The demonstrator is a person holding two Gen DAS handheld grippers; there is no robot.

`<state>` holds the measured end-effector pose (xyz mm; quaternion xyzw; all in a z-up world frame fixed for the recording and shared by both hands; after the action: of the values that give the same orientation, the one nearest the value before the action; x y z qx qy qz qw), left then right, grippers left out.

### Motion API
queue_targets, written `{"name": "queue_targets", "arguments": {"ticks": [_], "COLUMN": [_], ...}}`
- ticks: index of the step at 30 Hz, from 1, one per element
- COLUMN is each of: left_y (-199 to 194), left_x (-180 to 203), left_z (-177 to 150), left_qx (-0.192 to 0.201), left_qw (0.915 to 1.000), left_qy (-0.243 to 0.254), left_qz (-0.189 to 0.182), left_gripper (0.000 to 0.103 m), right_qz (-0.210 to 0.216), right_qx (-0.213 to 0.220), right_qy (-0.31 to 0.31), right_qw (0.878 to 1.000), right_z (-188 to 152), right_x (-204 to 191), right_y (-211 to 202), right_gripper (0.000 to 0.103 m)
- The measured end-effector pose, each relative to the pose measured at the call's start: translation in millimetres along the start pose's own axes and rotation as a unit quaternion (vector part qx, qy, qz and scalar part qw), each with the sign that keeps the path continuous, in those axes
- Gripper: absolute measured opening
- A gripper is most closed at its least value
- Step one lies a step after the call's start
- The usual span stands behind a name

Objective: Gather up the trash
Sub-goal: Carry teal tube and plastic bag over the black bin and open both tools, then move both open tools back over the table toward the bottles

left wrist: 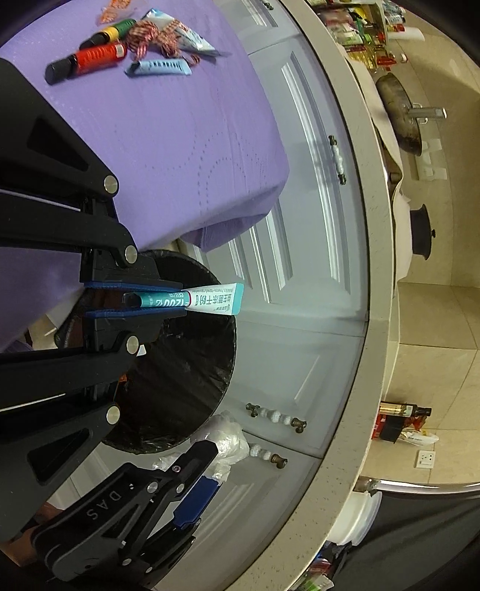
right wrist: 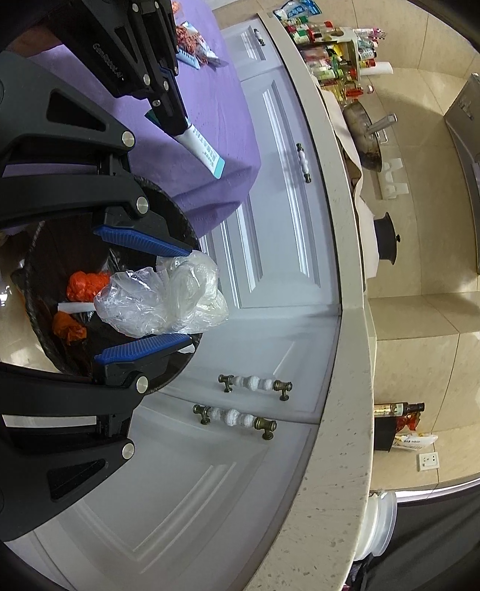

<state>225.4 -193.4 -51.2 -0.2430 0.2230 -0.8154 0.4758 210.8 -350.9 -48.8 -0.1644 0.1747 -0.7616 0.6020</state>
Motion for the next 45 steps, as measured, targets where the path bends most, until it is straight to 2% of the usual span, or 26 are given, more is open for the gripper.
{"name": "queue_targets", "arguments": {"ticks": [1,3,5,9,18,24,32,39,45], "left_y": [5,13,18,17,-3,-32,-75,-122,-154], "left_x": [0,-2,-5,-6,-13,-33,-84,-139,-178], "left_z": [2,3,4,2,0,-5,-23,-49,-71], "left_qx": [-0.004,-0.01,-0.014,-0.014,0.005,0.023,0.034,0.04,0.041], "left_qw": [1.0,0.9998,0.9995,0.9996,0.9995,0.9984,0.993,0.9827,0.9723], "left_qy": [-0.003,-0.015,-0.028,-0.025,-0.026,-0.037,-0.078,-0.116,-0.152], "left_qz": [0.001,-0.002,0.002,0.004,0.014,0.035,0.082,0.139,0.173], "left_gripper": [0.011,0.034,0.04,0.045,0.052,0.057,0.058,0.059,0.059], "right_qz": [-0.002,-0.005,-0.007,-0.01,-0.01,0.012,0.077,0.144,0.192], "right_qx": [0.0,-0.001,-0.005,-0.008,-0.011,-0.01,-0.011,-0.014,-0.022], "right_qy": [0.002,0.01,0.016,0.016,0.015,0.017,0.003,-0.03,-0.064], "right_qw": [1.0,1.0,1.0,1.0,1.0,1.0,0.997,0.989,0.979], "right_z": [0,0,0,-3,-6,-5,-4,-9,-16], "right_x": [1,5,7,9,4,-13,-75,-145,-200], "right_y": [3,9,13,14,5,-8,-32,-59,-79], "right_gripper": [0.044,0.051,0.052,0.052,0.052,0.052,0.052,0.052,0.052]}}
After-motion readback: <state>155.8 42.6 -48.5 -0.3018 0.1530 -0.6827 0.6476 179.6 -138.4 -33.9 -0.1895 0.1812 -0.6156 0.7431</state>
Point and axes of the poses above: each gripper's, at about its wrist camera, not at the fingertips, and y roughly the way its jaws point, x to its right, z to its top, the point moved 2 cm from there along y, roughly the way its jaws point, and after that the axes turned 12 degrees about -z, right-handed, at the moved point
